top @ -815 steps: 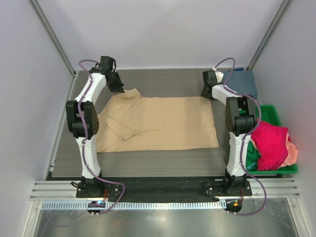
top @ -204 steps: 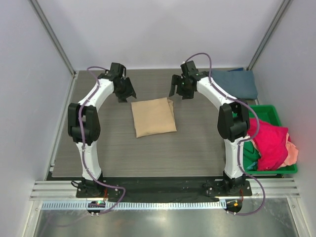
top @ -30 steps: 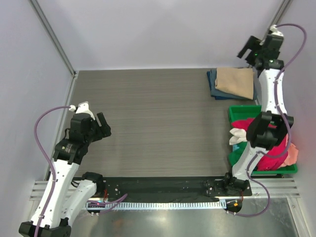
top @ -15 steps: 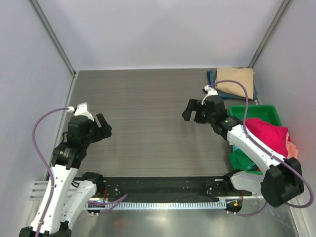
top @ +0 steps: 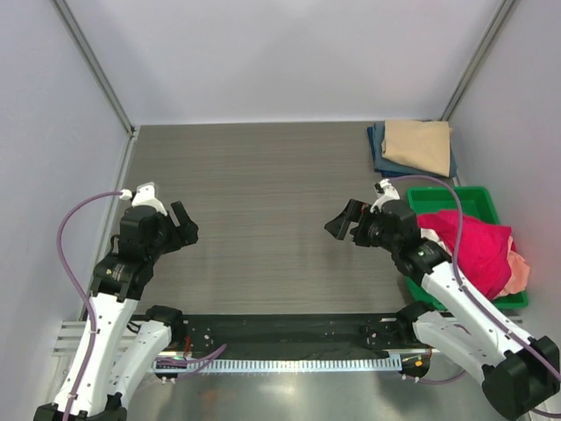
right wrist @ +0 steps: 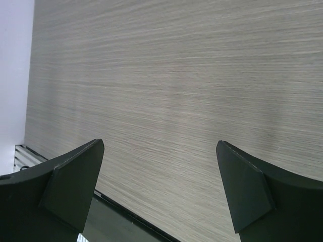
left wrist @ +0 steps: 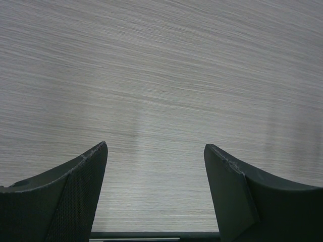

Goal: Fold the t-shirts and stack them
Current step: Reset both grippers

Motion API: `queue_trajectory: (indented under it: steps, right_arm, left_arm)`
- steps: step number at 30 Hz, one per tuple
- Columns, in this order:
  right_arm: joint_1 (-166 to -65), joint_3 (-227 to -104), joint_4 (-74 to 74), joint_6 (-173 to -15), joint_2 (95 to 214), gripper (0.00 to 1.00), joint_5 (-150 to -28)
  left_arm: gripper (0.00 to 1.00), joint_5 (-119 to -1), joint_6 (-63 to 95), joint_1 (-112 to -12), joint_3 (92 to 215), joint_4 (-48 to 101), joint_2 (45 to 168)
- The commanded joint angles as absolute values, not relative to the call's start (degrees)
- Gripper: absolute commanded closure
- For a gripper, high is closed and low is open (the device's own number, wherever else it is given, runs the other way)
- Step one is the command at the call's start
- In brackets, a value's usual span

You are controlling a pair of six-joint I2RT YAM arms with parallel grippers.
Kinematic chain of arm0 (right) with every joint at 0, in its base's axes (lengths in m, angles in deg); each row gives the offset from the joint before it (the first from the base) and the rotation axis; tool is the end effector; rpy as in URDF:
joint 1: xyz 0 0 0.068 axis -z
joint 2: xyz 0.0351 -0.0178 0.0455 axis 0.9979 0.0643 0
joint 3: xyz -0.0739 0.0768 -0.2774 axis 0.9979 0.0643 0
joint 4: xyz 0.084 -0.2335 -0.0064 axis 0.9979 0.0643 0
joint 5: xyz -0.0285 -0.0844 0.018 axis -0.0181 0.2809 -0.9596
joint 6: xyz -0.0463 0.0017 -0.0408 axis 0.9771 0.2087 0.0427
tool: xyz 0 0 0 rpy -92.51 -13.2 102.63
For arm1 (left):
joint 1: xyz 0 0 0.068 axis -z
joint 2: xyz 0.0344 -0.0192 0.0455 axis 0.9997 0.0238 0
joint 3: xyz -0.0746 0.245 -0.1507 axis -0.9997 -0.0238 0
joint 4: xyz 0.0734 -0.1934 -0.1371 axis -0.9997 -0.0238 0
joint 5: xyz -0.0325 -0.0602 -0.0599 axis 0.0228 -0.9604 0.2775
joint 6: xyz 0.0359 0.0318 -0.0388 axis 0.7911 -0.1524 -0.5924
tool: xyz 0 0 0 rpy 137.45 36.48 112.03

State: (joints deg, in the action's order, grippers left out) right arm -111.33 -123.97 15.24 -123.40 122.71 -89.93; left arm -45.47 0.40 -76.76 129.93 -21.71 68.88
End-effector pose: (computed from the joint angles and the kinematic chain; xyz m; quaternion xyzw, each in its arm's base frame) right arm 0.1536 0.0794 0.2701 0.0481 0.8645 0.3094 0.3932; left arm 0.1029 -0.0162 0.3254 -0.1423 0.8726 -0.1075 0.4546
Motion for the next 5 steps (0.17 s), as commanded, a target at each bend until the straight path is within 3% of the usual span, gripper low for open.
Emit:
queue_trajectory:
  steps: [1, 5]
  right_arm:
    - [-111.5, -125.3, 15.6, -124.7, 121.0, 0.0, -88.5]
    - [-111.9, -125.3, 15.9, -124.3, 120.8, 0.0, -87.0]
  left_arm:
    - [0.22, -45.2, 0.4, -76.7, 130.1, -19.5, 68.6]
    - [0.22, -45.2, 0.4, -76.7, 130.0, -19.6, 68.8]
